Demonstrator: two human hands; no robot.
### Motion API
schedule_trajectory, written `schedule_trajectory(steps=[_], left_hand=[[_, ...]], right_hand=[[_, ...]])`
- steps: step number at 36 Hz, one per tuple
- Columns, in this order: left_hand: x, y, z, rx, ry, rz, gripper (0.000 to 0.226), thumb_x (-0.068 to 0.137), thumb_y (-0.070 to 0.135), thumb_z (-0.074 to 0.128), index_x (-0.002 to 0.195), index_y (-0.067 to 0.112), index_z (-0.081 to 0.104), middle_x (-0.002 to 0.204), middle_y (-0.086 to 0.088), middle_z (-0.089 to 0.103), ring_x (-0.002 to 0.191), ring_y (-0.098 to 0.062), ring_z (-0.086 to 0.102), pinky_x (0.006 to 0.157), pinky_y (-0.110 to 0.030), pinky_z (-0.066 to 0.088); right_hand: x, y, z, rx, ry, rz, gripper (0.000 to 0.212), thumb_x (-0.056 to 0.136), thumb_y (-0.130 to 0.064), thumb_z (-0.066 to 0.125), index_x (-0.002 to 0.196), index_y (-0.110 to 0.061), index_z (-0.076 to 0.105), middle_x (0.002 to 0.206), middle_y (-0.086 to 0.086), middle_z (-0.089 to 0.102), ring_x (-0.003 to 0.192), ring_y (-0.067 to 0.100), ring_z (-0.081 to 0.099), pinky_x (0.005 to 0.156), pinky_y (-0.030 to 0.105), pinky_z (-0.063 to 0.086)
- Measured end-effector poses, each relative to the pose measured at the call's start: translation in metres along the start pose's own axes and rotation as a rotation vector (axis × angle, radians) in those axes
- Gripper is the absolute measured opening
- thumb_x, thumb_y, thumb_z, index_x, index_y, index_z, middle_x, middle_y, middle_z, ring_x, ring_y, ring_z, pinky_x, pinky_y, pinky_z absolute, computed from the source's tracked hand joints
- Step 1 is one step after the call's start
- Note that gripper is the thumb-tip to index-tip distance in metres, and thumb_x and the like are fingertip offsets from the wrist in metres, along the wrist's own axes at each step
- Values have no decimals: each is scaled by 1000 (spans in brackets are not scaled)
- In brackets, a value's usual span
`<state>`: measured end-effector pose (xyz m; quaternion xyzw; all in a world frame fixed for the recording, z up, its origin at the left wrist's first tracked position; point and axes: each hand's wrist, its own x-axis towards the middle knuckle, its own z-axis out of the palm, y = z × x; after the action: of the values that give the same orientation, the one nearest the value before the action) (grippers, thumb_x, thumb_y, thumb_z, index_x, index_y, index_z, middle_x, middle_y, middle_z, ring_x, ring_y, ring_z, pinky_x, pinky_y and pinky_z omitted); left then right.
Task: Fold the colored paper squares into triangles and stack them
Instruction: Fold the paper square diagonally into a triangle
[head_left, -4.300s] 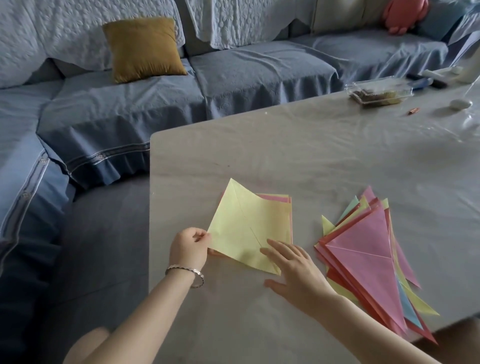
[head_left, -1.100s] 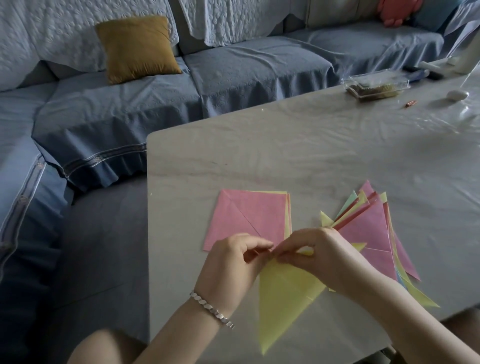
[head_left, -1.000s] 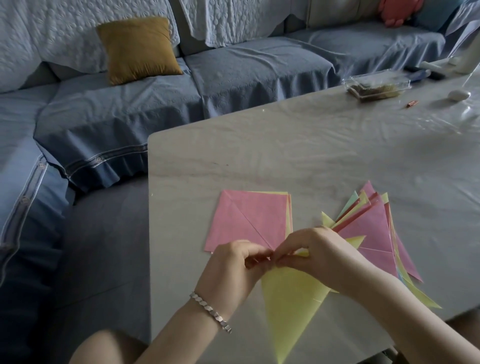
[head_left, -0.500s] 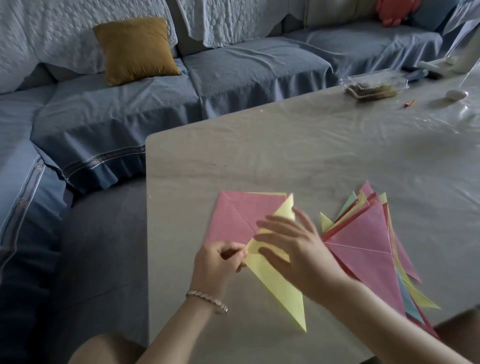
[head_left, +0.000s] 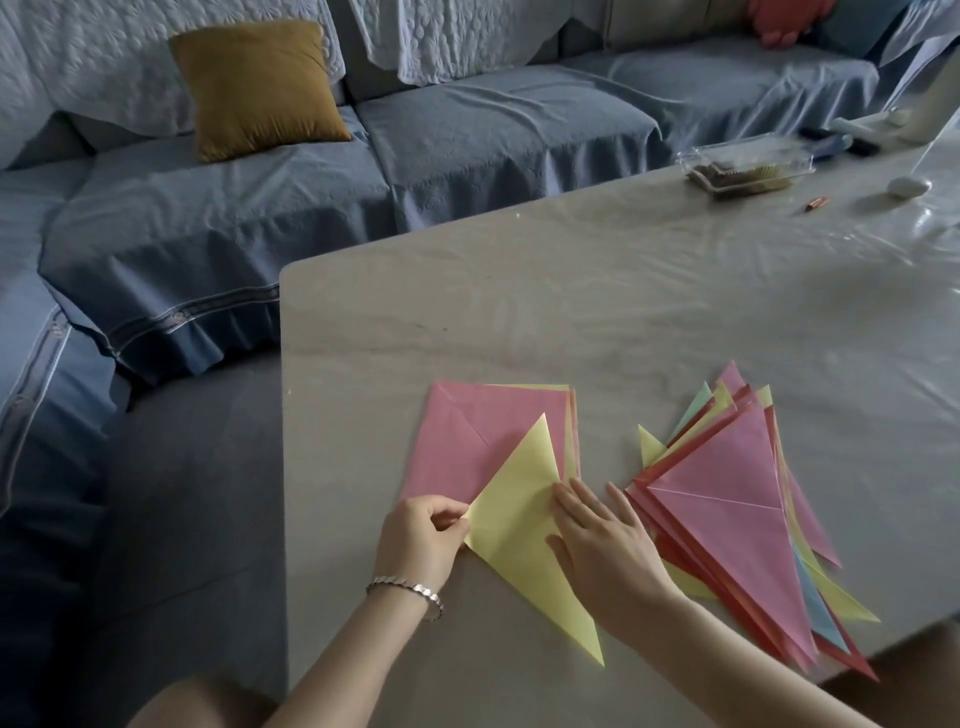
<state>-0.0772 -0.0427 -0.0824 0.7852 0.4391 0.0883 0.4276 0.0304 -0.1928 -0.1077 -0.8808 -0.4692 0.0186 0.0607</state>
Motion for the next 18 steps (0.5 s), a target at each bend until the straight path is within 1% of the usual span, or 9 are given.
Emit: schedule_trajectory(steps=[1, 3, 5, 7, 8, 10, 12, 14, 18], left_hand=[[0, -1, 0, -4, 3, 2, 12, 77, 5, 67, 83, 14, 73, 67, 12, 64, 62, -2, 60, 61, -10, 46], [1, -3, 0, -9, 14, 13, 11, 78, 6, 68, 84, 14, 73, 67, 15, 62, 63, 3, 58, 58, -5, 43], [1, -4, 1, -19, 24, 27, 9, 78, 7, 69, 83, 13, 73, 66, 18, 60, 64, 7, 57, 58, -1, 42], [2, -5, 1, -35, 26, 29, 7, 77, 10, 71, 83, 13, 74, 66, 19, 61, 60, 9, 58, 57, 0, 41], [2, -6, 1, -43, 25, 30, 6, 77, 11, 72, 82, 13, 74, 66, 19, 61, 59, 11, 58, 56, 0, 41], [3, -7, 1, -44, 24, 32, 7, 77, 11, 71, 83, 13, 74, 66, 20, 61, 59, 14, 57, 56, 0, 40], [3, -8, 2, -25, 32, 29, 8, 77, 9, 70, 84, 12, 74, 68, 15, 63, 58, 9, 57, 57, 0, 40], [4, -8, 3, -16, 41, 25, 9, 77, 8, 70, 85, 10, 74, 71, 8, 66, 62, 7, 55, 56, 1, 39], [2, -9, 4, -18, 42, 31, 8, 78, 7, 69, 84, 10, 74, 68, 8, 64, 63, 6, 56, 56, 0, 39]], right_hand=[[8, 1, 0, -11, -13, 6, 46, 81, -35, 36, 96, -15, 74, 107, -2, 70, 105, 15, 64, 88, 40, 50], [22, 4, 3, -24, -28, 14, 39, 75, -34, 49, 96, -13, 74, 107, -1, 70, 104, 17, 64, 82, 43, 52], [35, 7, 6, -4, -42, 21, 39, 70, -32, 57, 99, -10, 73, 109, 2, 69, 107, 19, 63, 85, 45, 50], [45, 9, 8, 66, -28, 4, 38, 77, -25, 59, 109, -6, 67, 120, 7, 64, 116, 24, 57, 95, 51, 42], [49, 9, 6, 94, -31, -7, 38, 83, -21, 58, 117, -5, 62, 128, 8, 59, 124, 25, 50, 102, 51, 35], [60, 10, -1, 127, -61, -27, 42, 94, -20, 46, 134, -6, 46, 145, 5, 40, 138, 20, 30, 113, 45, 16], [70, 12, -5, 114, -96, -31, 45, 99, -23, 33, 142, -11, 32, 153, -1, 25, 142, 14, 15, 115, 38, 5], [79, 13, -8, 92, -123, -17, 44, 100, -24, 28, 144, -14, 29, 154, -4, 21, 143, 12, 10, 115, 36, 2], [87, 16, -10, 92, -213, 0, 47, 101, -25, 26, 147, -18, 19, 156, -6, 10, 144, 12, 3, 115, 37, 0]])
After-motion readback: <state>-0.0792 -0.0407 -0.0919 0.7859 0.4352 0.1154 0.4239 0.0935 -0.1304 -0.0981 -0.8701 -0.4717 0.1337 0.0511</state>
